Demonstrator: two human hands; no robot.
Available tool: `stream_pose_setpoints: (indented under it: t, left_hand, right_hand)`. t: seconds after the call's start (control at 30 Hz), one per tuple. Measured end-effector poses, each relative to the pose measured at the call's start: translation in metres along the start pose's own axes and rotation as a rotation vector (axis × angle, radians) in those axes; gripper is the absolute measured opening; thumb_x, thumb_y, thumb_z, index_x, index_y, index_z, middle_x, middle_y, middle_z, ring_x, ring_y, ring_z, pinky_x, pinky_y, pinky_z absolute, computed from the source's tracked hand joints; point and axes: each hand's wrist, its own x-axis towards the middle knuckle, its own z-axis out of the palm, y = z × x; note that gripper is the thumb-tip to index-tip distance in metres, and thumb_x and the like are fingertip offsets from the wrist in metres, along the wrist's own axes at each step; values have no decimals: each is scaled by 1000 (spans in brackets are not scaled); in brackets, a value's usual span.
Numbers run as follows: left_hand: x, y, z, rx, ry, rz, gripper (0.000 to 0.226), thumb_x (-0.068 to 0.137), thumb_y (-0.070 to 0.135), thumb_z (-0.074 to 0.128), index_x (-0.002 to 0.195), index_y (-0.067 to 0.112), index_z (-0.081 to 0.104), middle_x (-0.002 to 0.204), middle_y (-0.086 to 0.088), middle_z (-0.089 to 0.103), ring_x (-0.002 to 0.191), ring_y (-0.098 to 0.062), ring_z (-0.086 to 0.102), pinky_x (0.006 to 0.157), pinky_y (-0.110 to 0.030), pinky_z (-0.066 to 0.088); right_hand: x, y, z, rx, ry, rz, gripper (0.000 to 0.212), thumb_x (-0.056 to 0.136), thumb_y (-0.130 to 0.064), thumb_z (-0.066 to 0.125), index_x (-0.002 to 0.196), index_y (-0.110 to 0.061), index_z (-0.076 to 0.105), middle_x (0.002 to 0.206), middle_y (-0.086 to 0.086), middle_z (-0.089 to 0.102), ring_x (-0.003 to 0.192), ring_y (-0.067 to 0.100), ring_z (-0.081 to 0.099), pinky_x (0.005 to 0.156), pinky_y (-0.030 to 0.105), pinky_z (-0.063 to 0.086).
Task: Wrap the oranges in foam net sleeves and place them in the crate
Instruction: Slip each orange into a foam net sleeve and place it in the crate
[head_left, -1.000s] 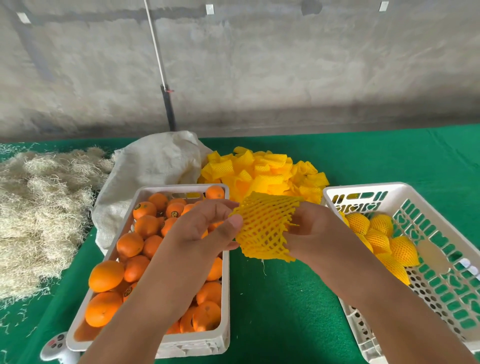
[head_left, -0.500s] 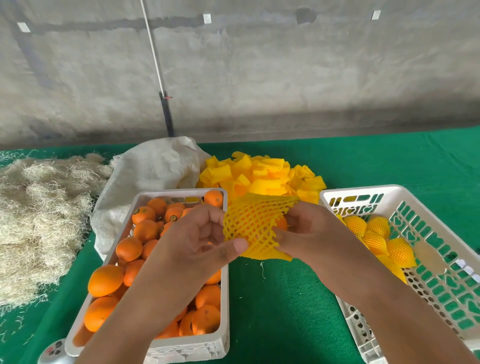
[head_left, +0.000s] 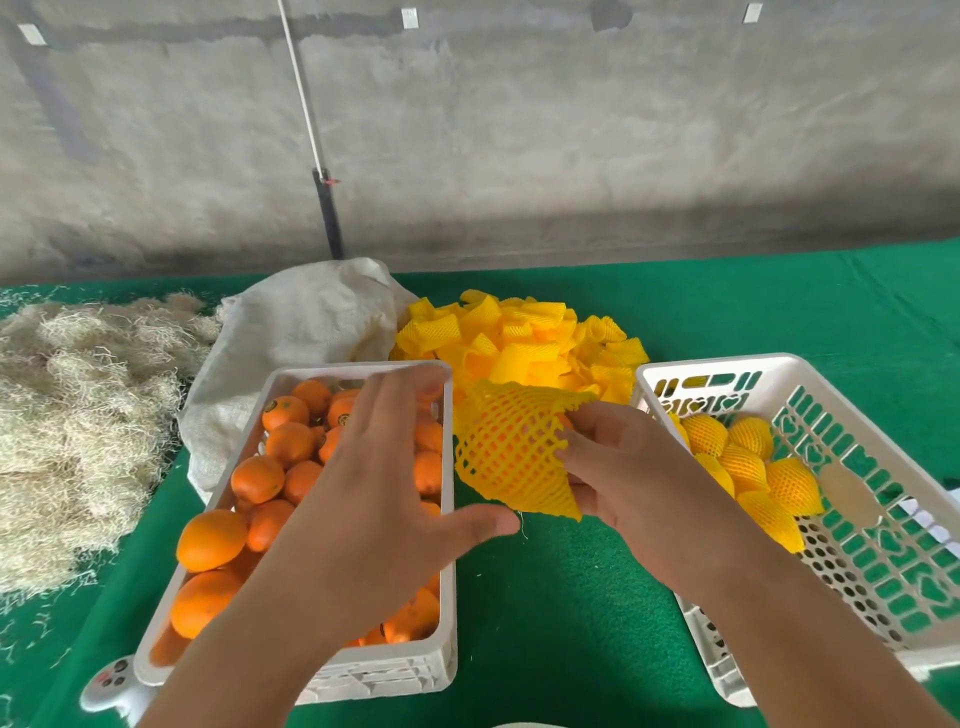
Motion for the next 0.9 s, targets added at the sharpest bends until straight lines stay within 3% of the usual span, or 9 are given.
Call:
stream_pose_setpoints:
  t: [0.07,0.17,0.23,0.33,0.53,0.67,0.73,0.8,0.9]
  left_hand:
    - [1,3,6,83,-80,130,120,62,67,88,155,66,13,159,40,18,147,17,18,106,-20,31]
    - [6,-1,19,204,-200,218,112,74,55,90,157,61,15,162,37,15,146,16,12,115,-19,22]
    - [5,-8,26,204,-206,216,100,77,57,87,153,57,22,152,39,24,135,20,18,107,-7,21]
    - [0,-14,33,205,-166,214,91,76,67,81,151,54,31,144,38,34,126,17,32,93,-6,31]
    - [-8,-15,45,133,-113,113,86,70,81,69,146,56,37,137,36,47,118,11,47,91,-8,36]
    - [-14,-18,50,77,-69,-7,73,70,85,67,133,56,42,116,35,56,109,11,53,70,-9,44]
    - [-16,-23,50,-124,-29,-109,56,72,80,71,118,56,50,106,25,65,97,2,64,62,-22,55]
    - [-19,-26,49,-530,-61,-269,46,73,73,75,114,58,61,110,20,73,96,-8,73,70,-31,63]
    - [-24,-29,54,-1126,-110,-483,44,73,56,83,115,48,75,126,3,76,110,-29,76,84,-45,65]
  right_hand:
    - [-2,-1,4,-39,-40,28,39,82,-57,69,108,-29,79,108,9,79,105,36,75,101,61,57]
    - [-5,-1,12,-182,-72,72,50,84,-57,64,101,-10,71,90,21,70,81,32,65,85,61,55]
    - [-7,-1,13,-254,-89,107,49,84,-52,62,90,-4,59,72,11,52,66,18,50,68,48,42]
    - [-10,-7,11,-298,-159,157,31,85,-44,58,79,-15,52,61,-5,41,54,7,39,61,31,31]
    - [-16,-10,14,-807,-10,18,48,83,-61,53,65,-17,53,56,-6,40,52,9,38,52,25,29]
    - [-25,-14,12,-818,229,-112,39,90,-68,60,93,-34,80,86,-21,75,79,-4,69,73,26,54]
    - [-24,-17,4,-644,344,-134,28,94,-63,65,98,-40,79,91,-28,75,82,-8,71,74,28,52]
    - [-20,-14,-6,-542,382,-114,31,92,-67,64,106,-43,76,98,-33,73,85,-13,68,73,24,47]
    - [-14,3,-13,-400,267,53,71,68,-95,56,121,-49,66,114,-26,73,104,-3,71,93,36,57]
